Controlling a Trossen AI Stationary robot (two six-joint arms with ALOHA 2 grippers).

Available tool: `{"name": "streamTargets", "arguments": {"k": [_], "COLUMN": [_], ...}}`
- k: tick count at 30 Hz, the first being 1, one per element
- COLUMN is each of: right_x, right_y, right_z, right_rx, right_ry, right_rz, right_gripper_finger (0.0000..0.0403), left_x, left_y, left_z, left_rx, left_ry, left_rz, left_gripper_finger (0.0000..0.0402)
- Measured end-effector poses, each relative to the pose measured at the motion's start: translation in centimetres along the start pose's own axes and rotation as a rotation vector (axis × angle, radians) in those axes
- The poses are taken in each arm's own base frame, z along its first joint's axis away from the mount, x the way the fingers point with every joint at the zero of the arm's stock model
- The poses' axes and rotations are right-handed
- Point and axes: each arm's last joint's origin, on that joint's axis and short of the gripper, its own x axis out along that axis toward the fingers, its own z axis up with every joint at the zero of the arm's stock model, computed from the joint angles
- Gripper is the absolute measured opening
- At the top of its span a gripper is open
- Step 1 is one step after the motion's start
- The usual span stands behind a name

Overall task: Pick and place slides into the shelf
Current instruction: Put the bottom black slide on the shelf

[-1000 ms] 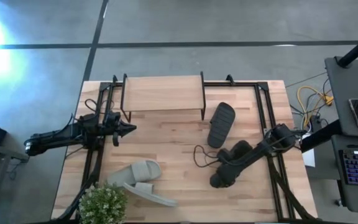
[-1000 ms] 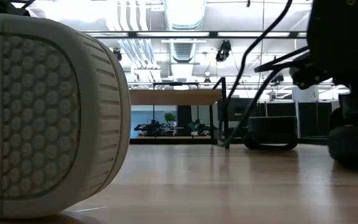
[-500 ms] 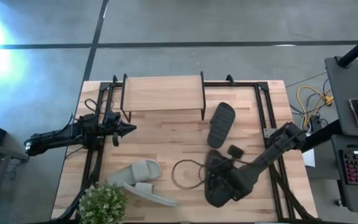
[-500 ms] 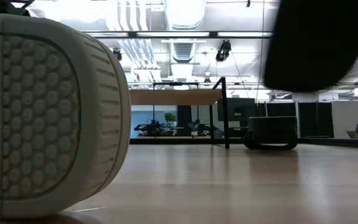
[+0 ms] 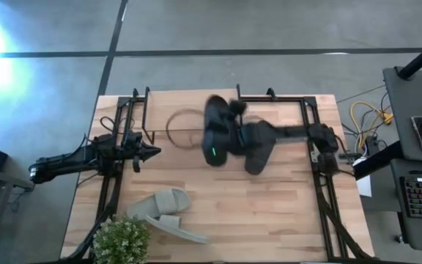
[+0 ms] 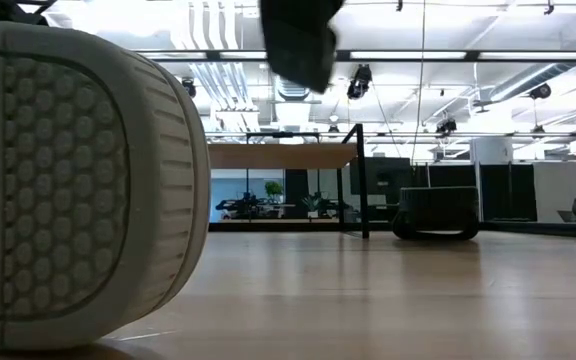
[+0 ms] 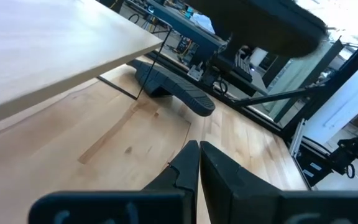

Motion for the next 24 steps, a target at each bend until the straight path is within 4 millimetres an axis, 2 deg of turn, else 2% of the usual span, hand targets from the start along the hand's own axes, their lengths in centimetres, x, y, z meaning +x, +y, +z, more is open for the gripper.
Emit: {"name": "streamTargets", "arguments": {"k": [3, 6, 10, 14, 18, 24], "right_x": [3.2, 6.4, 10.7, 14.3, 16.6, 17.5], "right_y": [-1.5, -2.8, -3.9, -4.1, -3.3, -1.4], "right_z": [1.7, 2.2, 1.3, 0.2, -0.4, -0.2], "right_rx": [-0.039, -0.115, -0.152, -0.140, -0.147, -0.166], "right_ry": [-0.078, -0.110, -0.045, 0.031, 0.059, 0.026], "right_rz": [0.024, 0.036, 0.067, 0.051, 0.075, 0.134], "right_gripper_finger": [0.0013, 0.0013, 0.0013, 0.0013, 0.0013, 0.0013], "left_x": [0.0, 0.0, 0.0, 0.0, 0.0, 0.0], "left_y": [0.0, 0.0, 0.0, 0.0, 0.0, 0.0], "left_z": [0.0, 0.0, 0.0, 0.0, 0.0, 0.0], "left_rx": [0.000, 0.000, 0.000, 0.000, 0.000, 0.000], "left_ry": [0.001, 0.001, 0.001, 0.001, 0.001, 0.001], "left_rz": [0.001, 0.001, 0.001, 0.001, 0.001, 0.001], "left_gripper_finger": [0.0000, 0.0000, 0.0000, 0.0000, 0.0000, 0.0000]}}
